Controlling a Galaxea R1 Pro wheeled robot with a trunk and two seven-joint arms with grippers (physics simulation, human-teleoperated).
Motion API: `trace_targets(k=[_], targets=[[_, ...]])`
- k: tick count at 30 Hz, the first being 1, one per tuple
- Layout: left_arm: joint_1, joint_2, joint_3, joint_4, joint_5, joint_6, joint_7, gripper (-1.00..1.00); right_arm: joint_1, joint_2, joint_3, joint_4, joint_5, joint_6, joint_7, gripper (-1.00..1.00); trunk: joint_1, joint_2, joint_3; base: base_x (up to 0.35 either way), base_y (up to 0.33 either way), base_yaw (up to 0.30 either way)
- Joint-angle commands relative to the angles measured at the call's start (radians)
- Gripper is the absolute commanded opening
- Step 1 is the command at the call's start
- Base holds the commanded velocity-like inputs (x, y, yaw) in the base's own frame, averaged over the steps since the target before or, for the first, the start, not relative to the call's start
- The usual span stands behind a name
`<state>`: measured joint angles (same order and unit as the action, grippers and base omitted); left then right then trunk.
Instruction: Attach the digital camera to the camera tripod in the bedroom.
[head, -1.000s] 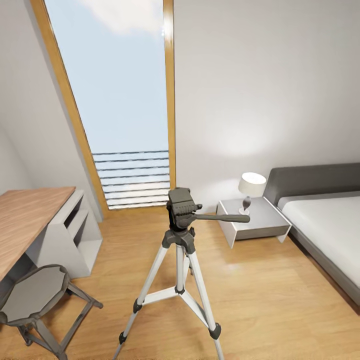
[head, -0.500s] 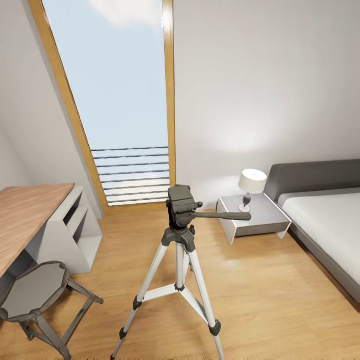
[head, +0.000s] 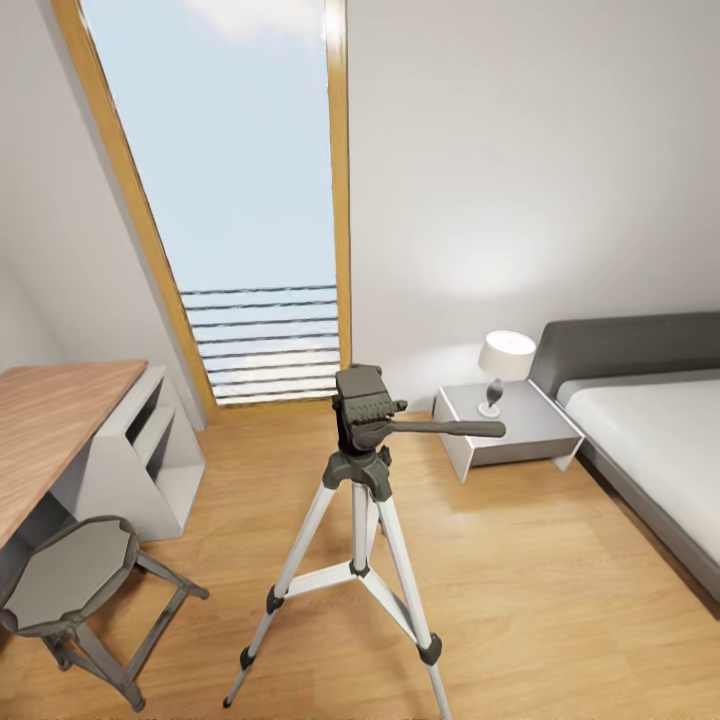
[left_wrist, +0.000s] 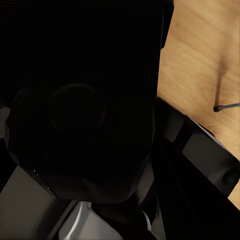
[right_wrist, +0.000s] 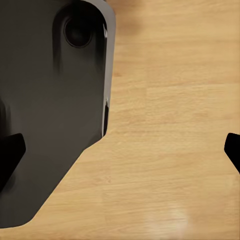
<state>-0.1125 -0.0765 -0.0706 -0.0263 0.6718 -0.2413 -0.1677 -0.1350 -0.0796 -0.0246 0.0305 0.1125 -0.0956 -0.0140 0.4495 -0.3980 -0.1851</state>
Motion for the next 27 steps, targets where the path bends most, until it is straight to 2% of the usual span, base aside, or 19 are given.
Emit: trace_targets(k=[1,27], targets=[[-0.001,0.000,-0.008,0.002,0.008,-0.004,-0.004,-1.00,-0.001,0.000,-0.003,0.003,0.010,-0.006,-0.001,1.00,0.000,-0.002,-0.004,0.000,0.000,0.000],[-0.001,-0.001,-0.008,0.002,0.009,-0.004,-0.004,-1.00,-0.001,-0.001,-0.003,0.003,0.010,-0.006,-0.002,1.00,0.000,-0.002,-0.045,0.000,0.000,0.000]])
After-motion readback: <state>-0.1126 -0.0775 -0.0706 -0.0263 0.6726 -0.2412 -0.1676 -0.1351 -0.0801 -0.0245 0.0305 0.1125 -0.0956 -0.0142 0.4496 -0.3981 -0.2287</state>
